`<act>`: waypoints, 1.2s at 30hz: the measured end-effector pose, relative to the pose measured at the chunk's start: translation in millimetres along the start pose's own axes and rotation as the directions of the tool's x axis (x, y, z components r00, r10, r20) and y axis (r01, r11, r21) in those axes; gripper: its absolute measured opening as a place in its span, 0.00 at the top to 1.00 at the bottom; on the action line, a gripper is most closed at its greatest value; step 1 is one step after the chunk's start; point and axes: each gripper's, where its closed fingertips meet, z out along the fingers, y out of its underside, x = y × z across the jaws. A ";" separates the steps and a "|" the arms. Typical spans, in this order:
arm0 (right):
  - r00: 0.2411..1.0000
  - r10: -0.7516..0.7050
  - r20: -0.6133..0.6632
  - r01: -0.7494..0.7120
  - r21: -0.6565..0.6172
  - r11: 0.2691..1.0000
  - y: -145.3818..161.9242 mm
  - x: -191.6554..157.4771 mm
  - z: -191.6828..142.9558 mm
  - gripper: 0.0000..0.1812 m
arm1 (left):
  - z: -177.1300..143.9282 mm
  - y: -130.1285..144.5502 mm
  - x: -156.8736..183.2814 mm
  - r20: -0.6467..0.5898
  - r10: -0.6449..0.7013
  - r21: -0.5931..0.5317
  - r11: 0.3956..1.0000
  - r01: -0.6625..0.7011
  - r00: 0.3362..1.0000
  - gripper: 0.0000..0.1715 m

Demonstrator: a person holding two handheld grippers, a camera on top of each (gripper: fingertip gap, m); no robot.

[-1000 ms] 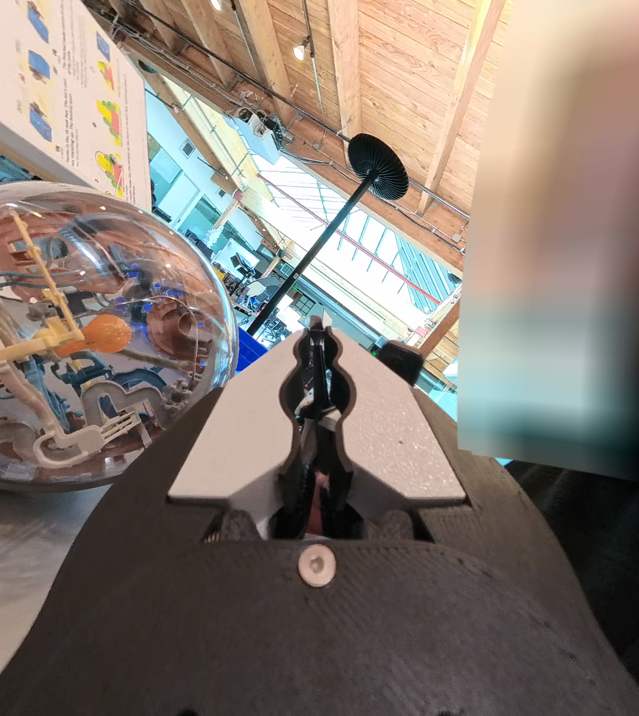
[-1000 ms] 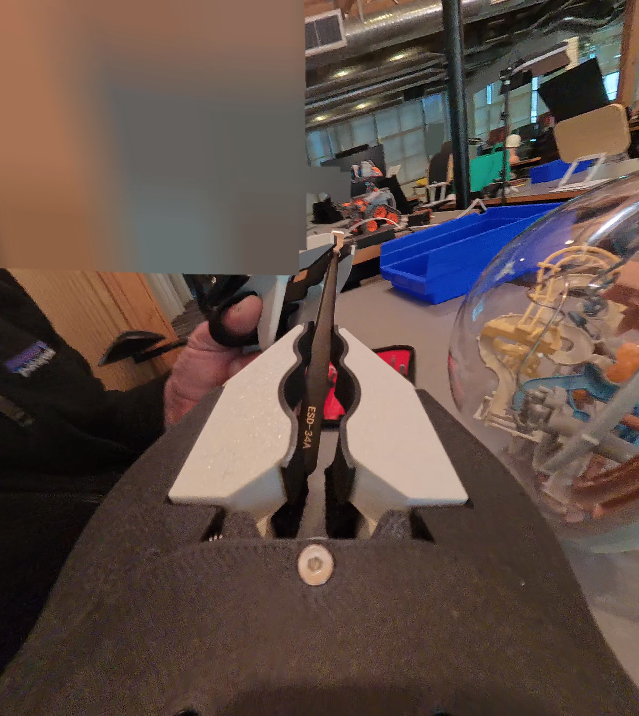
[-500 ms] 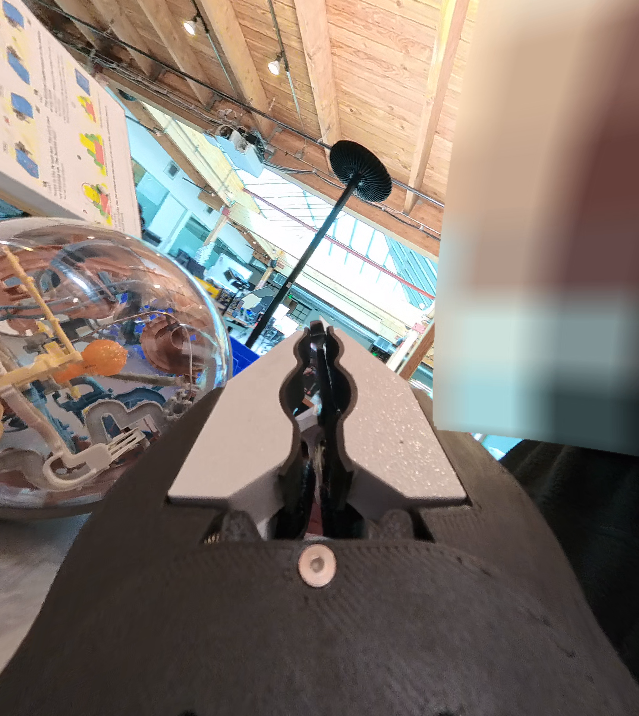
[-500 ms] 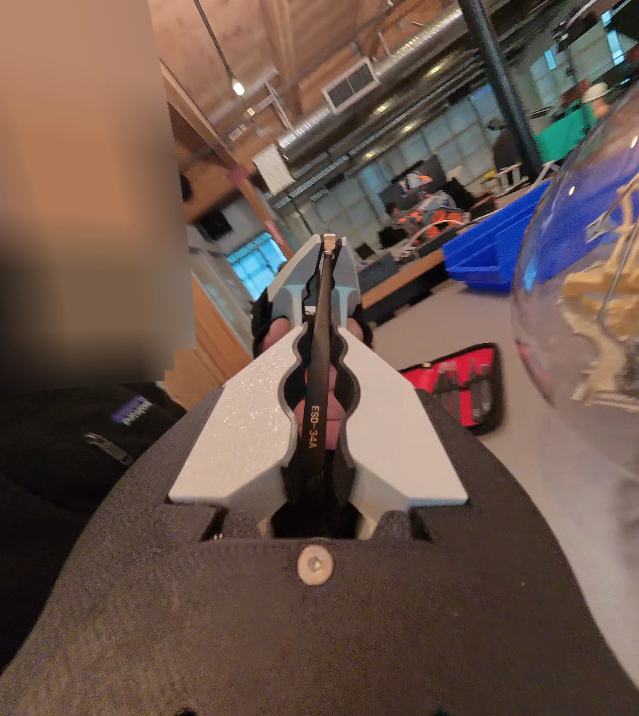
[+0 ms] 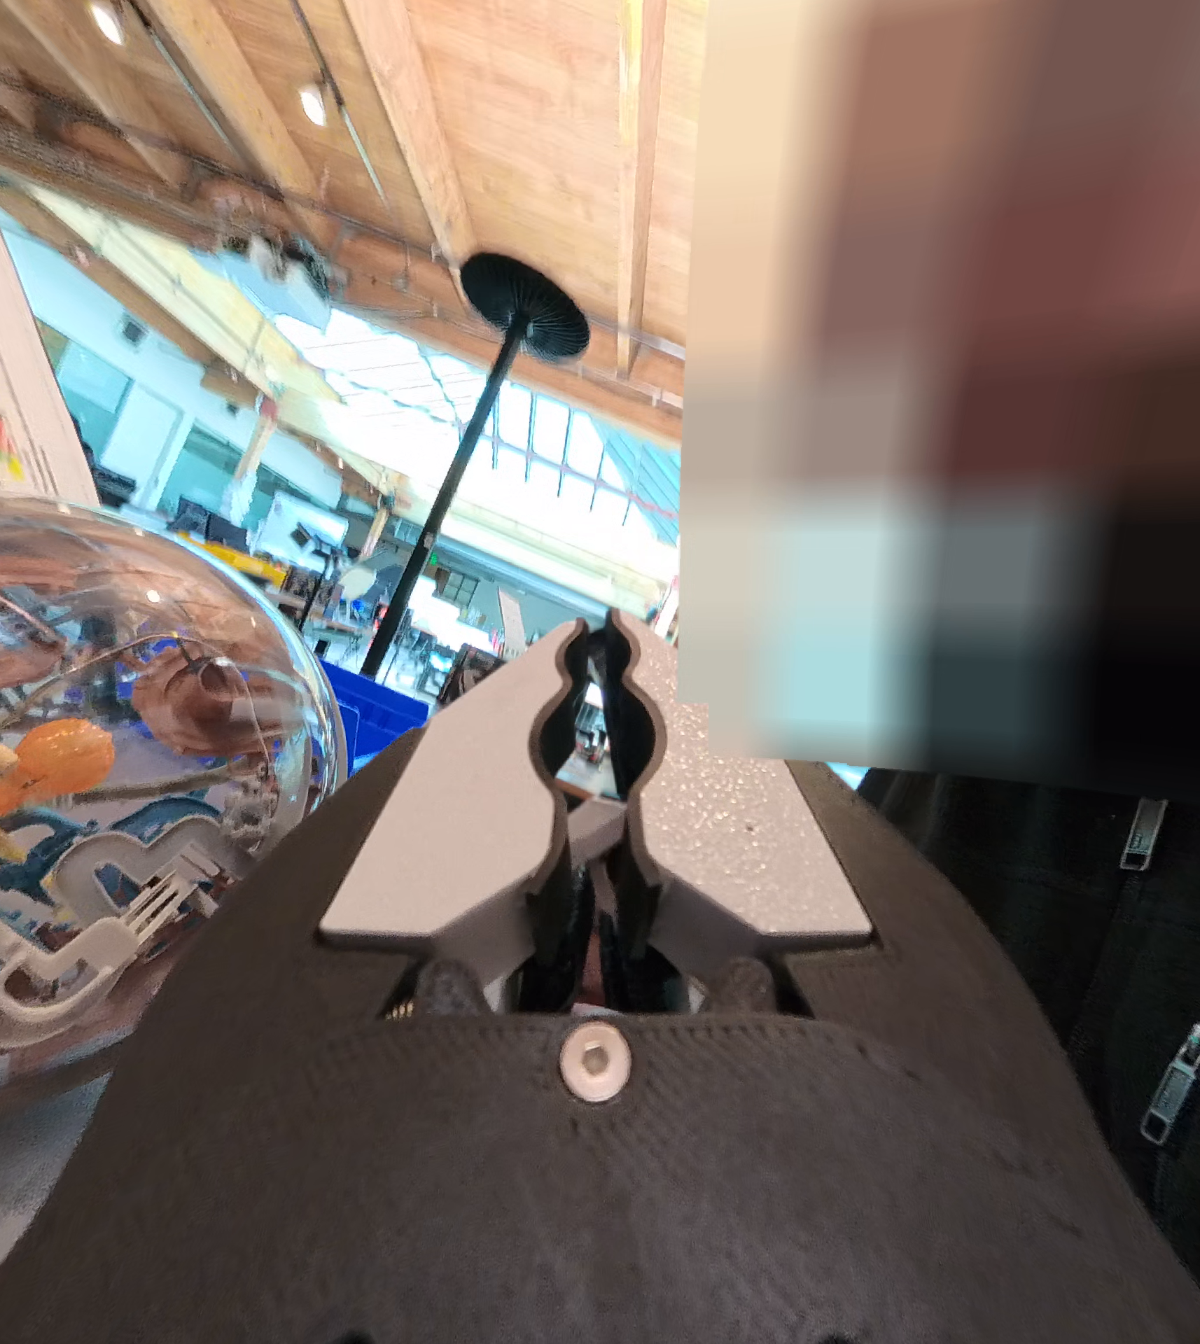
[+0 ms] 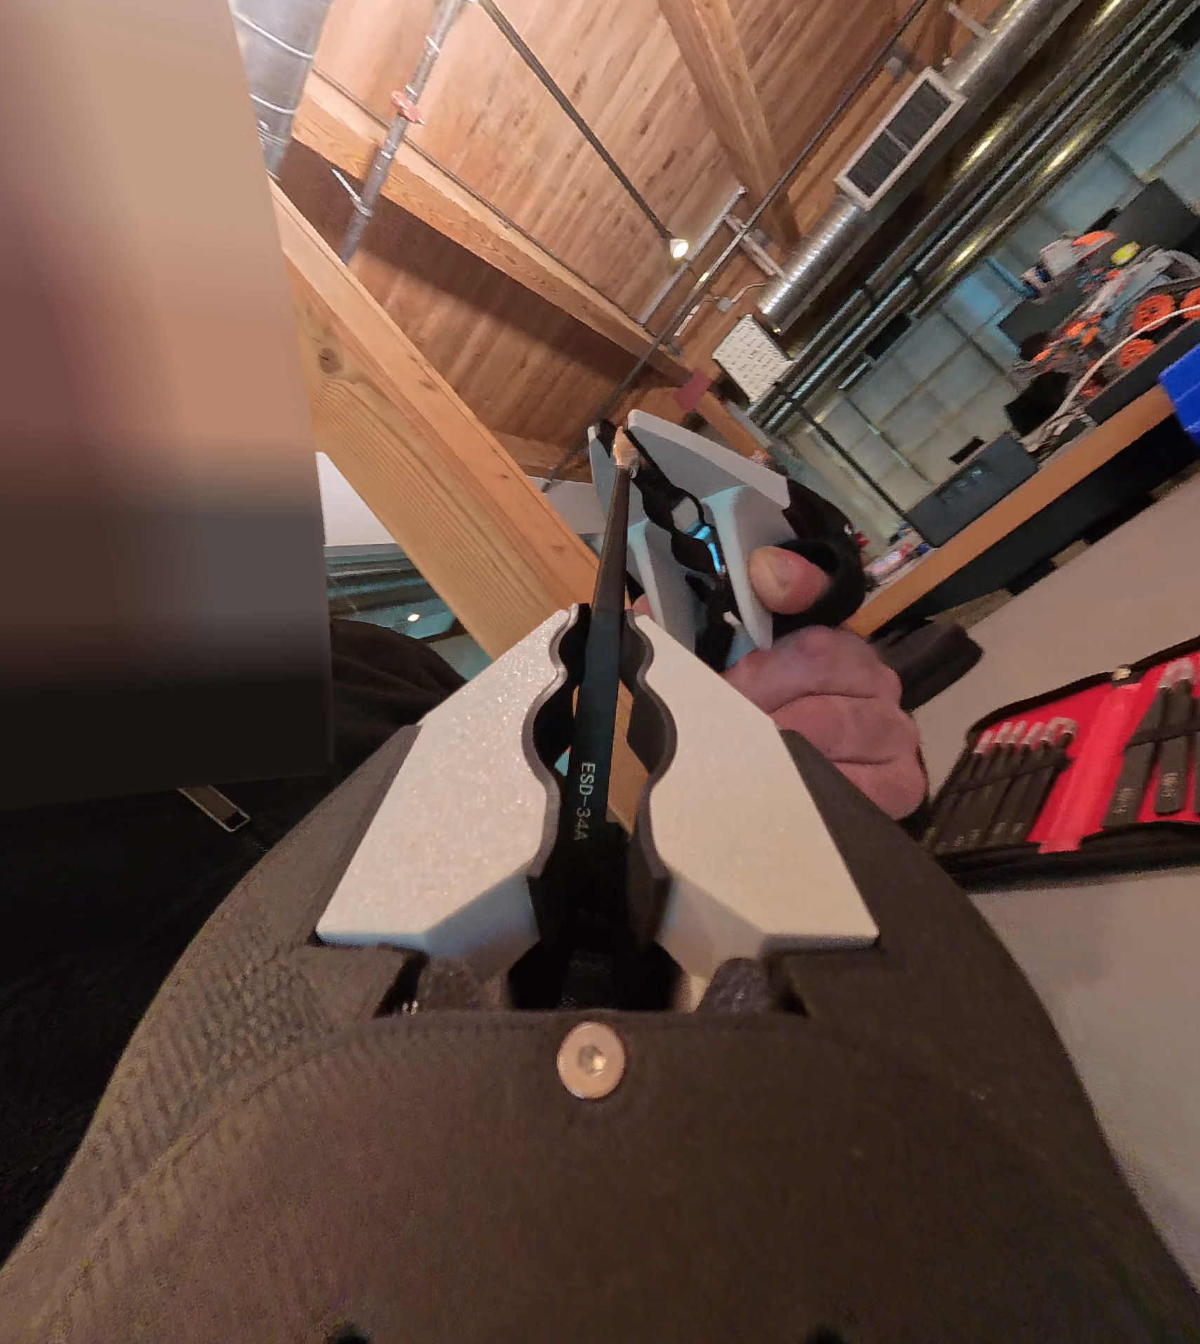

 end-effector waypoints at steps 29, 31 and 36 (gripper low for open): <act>0.991 0.130 -0.029 -0.132 -0.054 0.990 8.2 6.8 -23.8 0.97 | -2.2 33.9 -9.0 -0.187 0.703 -0.525 0.519 -0.675 0.686 0.95; 0.990 0.138 -0.007 -0.138 -0.032 0.990 4.5 3.9 -24.3 0.97 | -3.8 34.6 -7.6 -0.199 0.702 -0.529 0.510 -0.678 0.684 0.88; 0.988 0.153 0.008 -0.153 -0.043 0.987 7.7 2.6 -23.0 0.97 | -4.2 44.0 -7.9 -0.240 0.730 -0.547 0.442 -0.711 0.639 0.91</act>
